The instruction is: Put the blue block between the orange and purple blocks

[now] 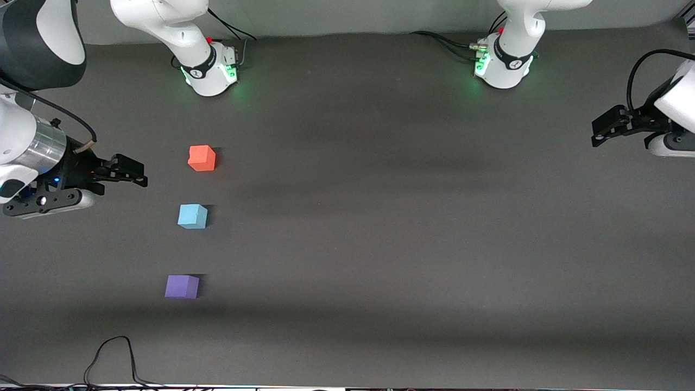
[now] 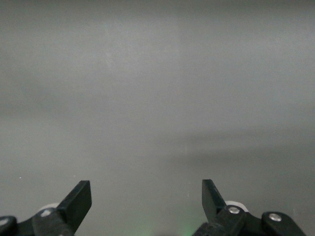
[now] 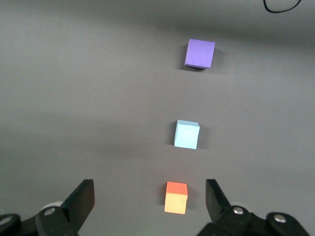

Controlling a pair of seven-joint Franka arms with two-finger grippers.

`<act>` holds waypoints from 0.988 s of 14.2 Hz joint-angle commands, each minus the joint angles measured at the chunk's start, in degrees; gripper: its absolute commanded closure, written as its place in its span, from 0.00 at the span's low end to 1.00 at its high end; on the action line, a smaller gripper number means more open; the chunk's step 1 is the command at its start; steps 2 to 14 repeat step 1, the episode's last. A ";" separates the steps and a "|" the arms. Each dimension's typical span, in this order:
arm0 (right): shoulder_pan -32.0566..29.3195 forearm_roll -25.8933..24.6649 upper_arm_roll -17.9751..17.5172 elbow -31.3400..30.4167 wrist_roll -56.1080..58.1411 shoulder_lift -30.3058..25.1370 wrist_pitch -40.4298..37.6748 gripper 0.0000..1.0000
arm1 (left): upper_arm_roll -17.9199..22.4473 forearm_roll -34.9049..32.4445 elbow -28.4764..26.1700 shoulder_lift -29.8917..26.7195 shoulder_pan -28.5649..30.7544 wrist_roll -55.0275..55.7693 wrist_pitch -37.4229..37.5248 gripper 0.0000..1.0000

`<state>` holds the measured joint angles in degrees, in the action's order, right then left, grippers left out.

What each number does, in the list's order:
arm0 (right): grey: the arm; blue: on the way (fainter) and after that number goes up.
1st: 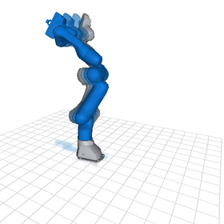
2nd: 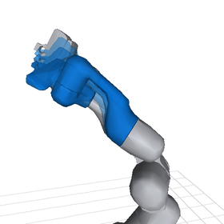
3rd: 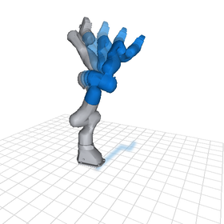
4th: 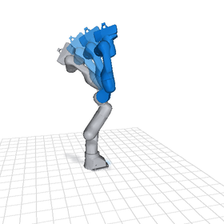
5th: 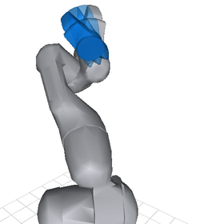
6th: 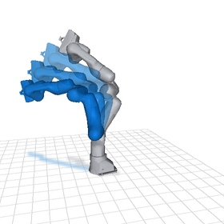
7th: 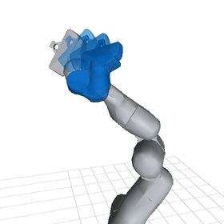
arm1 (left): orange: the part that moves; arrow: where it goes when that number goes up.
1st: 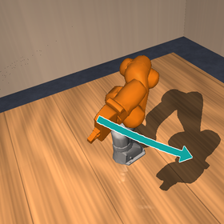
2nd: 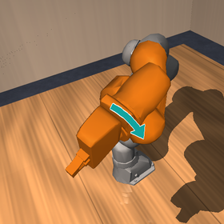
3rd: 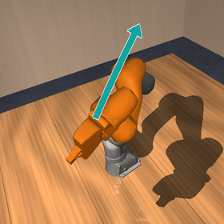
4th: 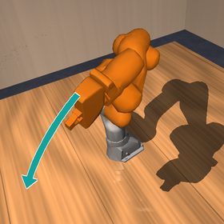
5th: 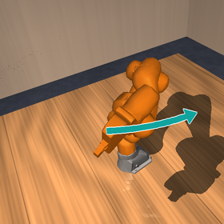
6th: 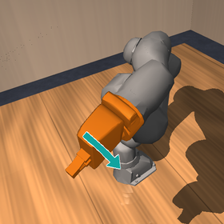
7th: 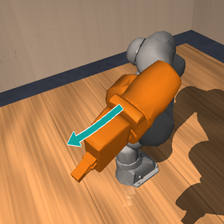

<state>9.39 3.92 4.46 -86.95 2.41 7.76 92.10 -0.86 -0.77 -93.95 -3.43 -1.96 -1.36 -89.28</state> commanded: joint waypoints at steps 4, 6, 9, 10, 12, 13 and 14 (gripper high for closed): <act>0.54 -0.75 0.37 0.29 0.05 -0.72 -0.78 0.00 | 0.33 0.24 -0.27 -0.87 -0.59 -0.84 0.51 0.00; 0.54 -0.75 0.37 0.29 0.05 -0.72 -0.78 0.00 | 0.33 0.24 -0.27 -0.87 -0.59 -0.84 0.51 0.00; 0.54 -0.75 0.37 0.29 0.05 -0.72 -0.78 0.00 | 0.33 0.24 -0.27 -0.87 -0.59 -0.84 0.51 0.00; 0.54 -0.75 0.37 0.29 0.05 -0.72 -0.78 0.00 | 0.33 0.24 -0.27 -0.87 -0.59 -0.84 0.51 0.00; 0.54 -0.75 0.37 0.29 0.05 -0.72 -0.78 0.00 | 0.33 0.24 -0.27 -0.87 -0.59 -0.84 0.51 0.00; 0.54 -0.75 0.37 0.29 0.05 -0.72 -0.78 0.00 | 0.33 0.24 -0.27 -0.87 -0.59 -0.84 0.51 0.00; 0.54 -0.75 0.37 0.29 0.05 -0.72 -0.78 0.00 | 0.33 0.24 -0.27 -0.87 -0.59 -0.84 0.51 0.00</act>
